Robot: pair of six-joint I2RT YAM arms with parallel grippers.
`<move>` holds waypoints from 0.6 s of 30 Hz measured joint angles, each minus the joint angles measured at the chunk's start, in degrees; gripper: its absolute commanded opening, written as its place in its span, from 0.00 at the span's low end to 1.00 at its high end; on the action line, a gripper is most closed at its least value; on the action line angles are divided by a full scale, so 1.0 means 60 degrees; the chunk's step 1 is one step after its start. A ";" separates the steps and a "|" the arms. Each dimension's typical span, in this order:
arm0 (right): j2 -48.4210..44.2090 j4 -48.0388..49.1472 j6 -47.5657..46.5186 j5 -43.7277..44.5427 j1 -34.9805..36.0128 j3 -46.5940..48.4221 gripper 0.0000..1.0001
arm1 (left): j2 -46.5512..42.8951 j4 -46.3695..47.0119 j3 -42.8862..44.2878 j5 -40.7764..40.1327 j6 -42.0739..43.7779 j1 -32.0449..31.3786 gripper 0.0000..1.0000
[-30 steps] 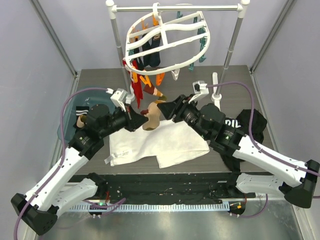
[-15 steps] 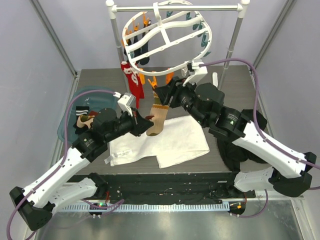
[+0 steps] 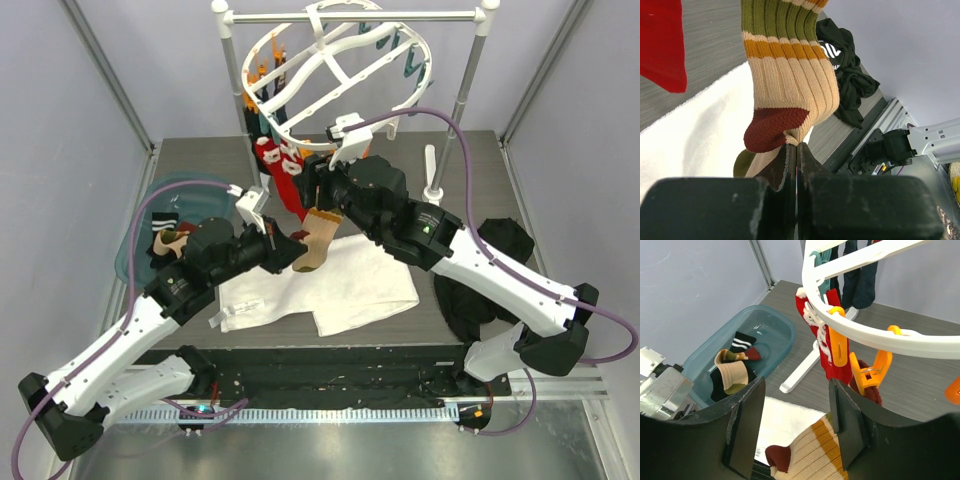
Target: Remove the socks clipped to the hanger
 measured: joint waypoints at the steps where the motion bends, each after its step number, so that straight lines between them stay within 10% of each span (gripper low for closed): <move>1: 0.0004 -0.0015 -0.0073 0.0004 0.0000 0.0000 0.61 | -0.0011 -0.0004 0.0000 0.0000 0.0000 -0.0007 0.00; 18: -0.0066 -0.0601 -0.0663 0.0189 -0.0342 0.0117 0.66 | -0.0186 -0.0084 0.0000 0.0109 -0.0025 -0.0007 0.00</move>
